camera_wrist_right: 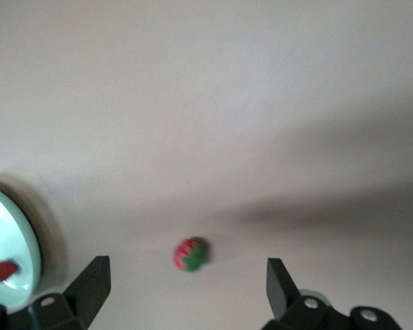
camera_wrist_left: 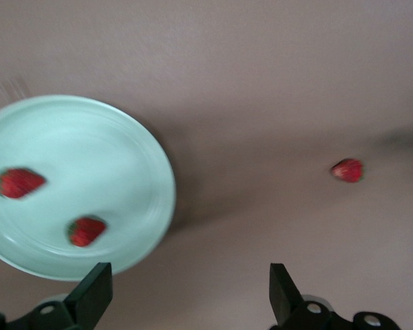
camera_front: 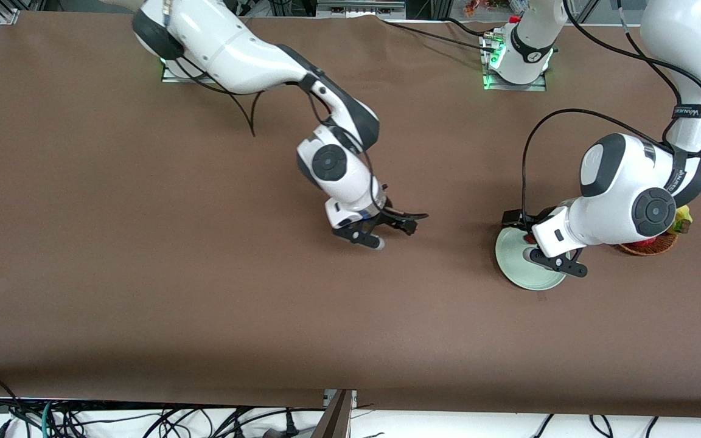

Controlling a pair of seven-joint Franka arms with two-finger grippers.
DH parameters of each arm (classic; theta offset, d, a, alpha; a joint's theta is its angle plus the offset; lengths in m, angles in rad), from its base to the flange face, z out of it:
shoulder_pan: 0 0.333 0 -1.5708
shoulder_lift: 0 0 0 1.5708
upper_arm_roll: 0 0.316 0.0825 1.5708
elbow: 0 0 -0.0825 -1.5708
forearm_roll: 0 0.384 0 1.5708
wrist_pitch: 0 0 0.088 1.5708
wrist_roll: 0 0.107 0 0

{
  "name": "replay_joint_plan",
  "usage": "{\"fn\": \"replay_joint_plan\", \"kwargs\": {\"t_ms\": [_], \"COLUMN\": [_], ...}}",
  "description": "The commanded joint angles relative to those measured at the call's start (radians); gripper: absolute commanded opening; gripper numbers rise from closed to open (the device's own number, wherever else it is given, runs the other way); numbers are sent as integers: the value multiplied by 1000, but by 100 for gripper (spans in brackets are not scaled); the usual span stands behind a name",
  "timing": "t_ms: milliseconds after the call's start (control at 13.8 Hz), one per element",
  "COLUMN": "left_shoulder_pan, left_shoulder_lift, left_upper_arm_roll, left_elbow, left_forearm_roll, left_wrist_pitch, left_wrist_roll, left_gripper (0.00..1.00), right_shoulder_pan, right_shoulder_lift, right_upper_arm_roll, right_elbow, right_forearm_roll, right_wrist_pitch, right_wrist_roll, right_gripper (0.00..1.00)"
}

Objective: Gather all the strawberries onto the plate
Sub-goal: 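Grasp the strawberry with the left gripper while the right gripper withdraws, then carry the strawberry over the plate with the left gripper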

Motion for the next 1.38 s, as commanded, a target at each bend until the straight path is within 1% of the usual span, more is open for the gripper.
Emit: {"fn": "replay_joint_plan", "kwargs": {"t_ms": [0,145,217,362,434,507,579,724,797,869,1014,1086,1159,1231,1303], "left_shoulder_pan": [-13,-70,-88,-161,-183,-208,-232,-266,-269,-275,-287,-297,-304,-312,-315], "left_shoulder_lift": [-7,-6,-1,8,25,42,74,114,138,167,209,217,229,238,240], "left_upper_arm_roll": [-44,-50,-50,-44,-44,-44,-44,-44,-44,-44,-44,-39,-38,-38,-35], "left_elbow": [-3,-49,-84,-149,-164,-170,-166,-157,-157,-157,-157,-157,-155,-146,-144], "left_forearm_roll": [-24,-18,-15,-11,15,78,148,273,316,347,379,381,381,382,385], "left_wrist_pitch": [-9,75,139,272,323,363,388,425,460,499,566,570,573,574,572], "left_wrist_roll": [-196,-322,-388,-489,-529,-567,-624,-708,-727,-729,-730,-730,-730,-730,-730], "left_gripper": [100,100,100,100,100,100,100,100,100,100,100,100,97,91,79], "right_shoulder_pan": [-89,-180,-223,-318,-364,-401,-429,-462,-478,-496,-521,-525,-532,-539,-541], "right_shoulder_lift": [-123,-210,-262,-359,-401,-445,-487,-569,-611,-649,-724,-767,-807,-846,-878], "right_upper_arm_roll": [9,7,4,-2,-8,-22,-53,-132,-169,-195,-215,-218,-219,-220,-220], "right_elbow": [-50,-86,-126,-198,-218,-237,-254,-283,-290,-295,-321,-350,-384,-424,-448], "right_forearm_roll": [3,-6,-10,-10,-12,-12,-13,-15,-17,-21,-35,-50,-73,-82,-96], "right_wrist_pitch": [-194,-359,-409,-475,-496,-536,-576,-651,-688,-728,-773,-777,-779,-793,-802], "right_wrist_roll": [-185,-351,-436,-556,-589,-616,-662,-823,-895,-922,-922,-920,-920,-920,-922], "right_gripper": [100,100,100,100,100,100,100,100,100,100,100,100,100,100,100]}}
